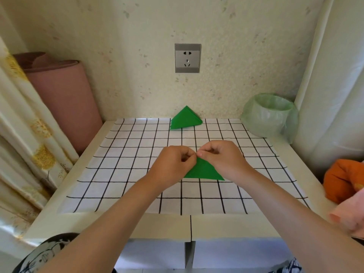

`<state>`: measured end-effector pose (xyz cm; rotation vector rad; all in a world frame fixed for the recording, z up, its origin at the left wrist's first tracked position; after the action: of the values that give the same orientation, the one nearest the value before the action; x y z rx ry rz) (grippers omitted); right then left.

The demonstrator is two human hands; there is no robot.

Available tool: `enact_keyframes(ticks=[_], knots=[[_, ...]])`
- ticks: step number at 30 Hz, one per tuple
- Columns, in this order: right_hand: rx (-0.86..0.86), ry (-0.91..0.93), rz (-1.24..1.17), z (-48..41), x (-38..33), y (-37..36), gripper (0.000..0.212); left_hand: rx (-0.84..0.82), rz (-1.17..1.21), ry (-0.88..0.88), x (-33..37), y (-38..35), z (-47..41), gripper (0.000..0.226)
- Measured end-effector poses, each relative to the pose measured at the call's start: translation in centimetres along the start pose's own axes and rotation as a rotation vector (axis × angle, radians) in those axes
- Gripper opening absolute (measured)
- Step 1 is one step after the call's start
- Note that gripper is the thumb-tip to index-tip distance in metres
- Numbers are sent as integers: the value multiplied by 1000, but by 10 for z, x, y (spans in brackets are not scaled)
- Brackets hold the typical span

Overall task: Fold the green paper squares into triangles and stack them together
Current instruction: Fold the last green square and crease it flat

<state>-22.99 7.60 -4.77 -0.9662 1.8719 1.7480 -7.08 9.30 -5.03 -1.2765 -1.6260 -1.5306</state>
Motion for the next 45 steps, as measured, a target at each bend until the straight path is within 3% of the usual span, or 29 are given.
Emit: enact_keyframes(ticks=[6, 16, 20, 23, 26, 29, 32, 36, 45], knots=[[65, -85, -98, -6, 5, 7, 6, -37, -275, -135, -1, 13, -3, 17], [209, -248, -250, -16, 27, 32, 14, 5, -322, -15, -19, 42, -7, 18], [175, -196, -237, -19, 25, 29, 12, 140, -235, -148, -12, 47, -9, 21], [123, -134, -220, -20, 15, 19, 10, 71, -132, -128, -10, 33, -12, 35], [93, -80, -223, -28, 7, 12, 9, 42, -58, -92, -13, 23, -22, 18], [73, -47, -219, -43, 7, 11, 5, 131, -31, -73, -20, 28, -36, 13], [-26, -54, -158, -62, 14, 11, 13, 236, 89, -38, -33, 37, -53, 12], [-54, -71, 3, -90, 29, 9, 8, 332, 127, 2, -51, 44, -81, 11], [81, -28, 222, -161, 59, -16, 10, 197, -167, -19, -97, 41, -144, 15]])
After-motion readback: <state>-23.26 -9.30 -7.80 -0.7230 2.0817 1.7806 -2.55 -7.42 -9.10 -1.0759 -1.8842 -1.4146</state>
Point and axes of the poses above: each hand's wrist, its own z-axis away from the middle knuckle, its own y-axis out of the back of the hand, x = y × z, the point moved 4 cm from there along -z, towards the middle knuckle, and after that the axes turned 14 degrees about z, right-handed, at the moved point
